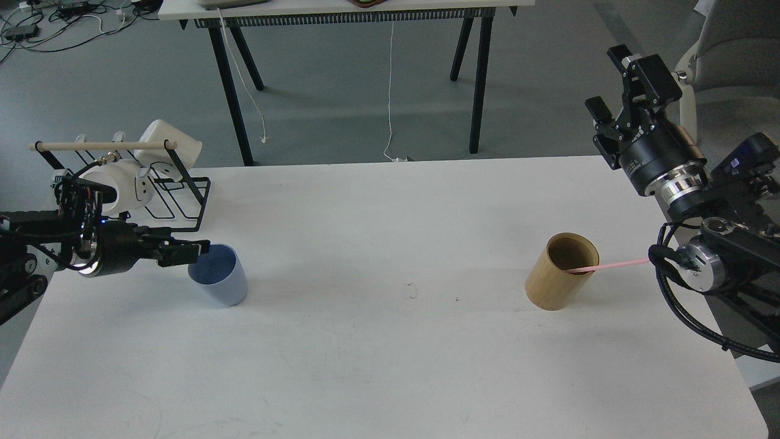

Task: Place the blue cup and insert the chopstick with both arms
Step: 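Grasp the light blue cup with the left gripper and tip it, then carry the blue cup toward the table center and set it upright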

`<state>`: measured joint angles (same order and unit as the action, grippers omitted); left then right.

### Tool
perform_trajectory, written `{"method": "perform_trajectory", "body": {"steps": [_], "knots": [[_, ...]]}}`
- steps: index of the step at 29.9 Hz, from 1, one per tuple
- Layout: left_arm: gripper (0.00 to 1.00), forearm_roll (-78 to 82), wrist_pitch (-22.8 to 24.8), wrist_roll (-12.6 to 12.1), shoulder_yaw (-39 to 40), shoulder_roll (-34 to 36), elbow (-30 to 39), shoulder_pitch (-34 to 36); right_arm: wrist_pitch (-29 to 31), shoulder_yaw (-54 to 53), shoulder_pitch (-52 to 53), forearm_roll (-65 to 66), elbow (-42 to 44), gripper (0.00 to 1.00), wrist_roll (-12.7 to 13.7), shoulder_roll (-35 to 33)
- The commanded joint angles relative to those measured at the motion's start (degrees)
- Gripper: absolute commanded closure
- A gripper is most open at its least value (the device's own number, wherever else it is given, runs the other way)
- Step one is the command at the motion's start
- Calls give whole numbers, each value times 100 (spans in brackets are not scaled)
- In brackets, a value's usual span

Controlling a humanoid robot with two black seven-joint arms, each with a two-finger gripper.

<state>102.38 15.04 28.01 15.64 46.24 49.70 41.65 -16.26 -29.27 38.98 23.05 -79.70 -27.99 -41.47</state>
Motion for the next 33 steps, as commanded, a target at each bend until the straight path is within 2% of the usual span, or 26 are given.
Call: {"method": "perform_trajectory", "body": {"steps": [1,5,7,8,10,11,13,15,22,26,29,33], "knots": [[7,1,-10,-1,-43,-18,-22,-34,-1,0,-4,-3,7,4,-1,-2],[15,1,-10,-1,-43,-36,-22,-157,0,0,-4,-3,-2,4,-1,-10],[29,1,-45,-1,-43,-36,-22,-201,-1,0,-4,-3,-2,4,-1,-11],[42,1,-115,-1,-43,-45,-22,-236,-9,0,-4,-3,-2,4,-1,-19],[46,1,-168,-1,-52,-45,22,-297,-9,0,-4,-3,-2,4,-1,-46],[54,1,-177,-1,-52,-36,14,-332,-9,-8,-4,-3,-2,4,-1,-63],[85,1,-238,-1,-52,-36,5,-350,-9,-8,-4,-3,-2,4,-1,-81],[97,1,-291,-1,-52,-36,5,-342,-9,-26,-13,-3,-2,4,-1,-98],[100,-34,-344,-1,18,-1,250,-315,-9,-210,-171,-3,-11,4,-1,-134],[100,-218,-257,-1,255,87,952,-254,-9,-342,-277,-3,7,4,-1,-142],[100,-455,24,-1,545,35,1593,-149,-18,-491,-347,-3,24,4,-1,-212],[100,-798,271,-1,590,-456,2061,378,-18,-737,-417,-46,208,5,-1,-230]]}}
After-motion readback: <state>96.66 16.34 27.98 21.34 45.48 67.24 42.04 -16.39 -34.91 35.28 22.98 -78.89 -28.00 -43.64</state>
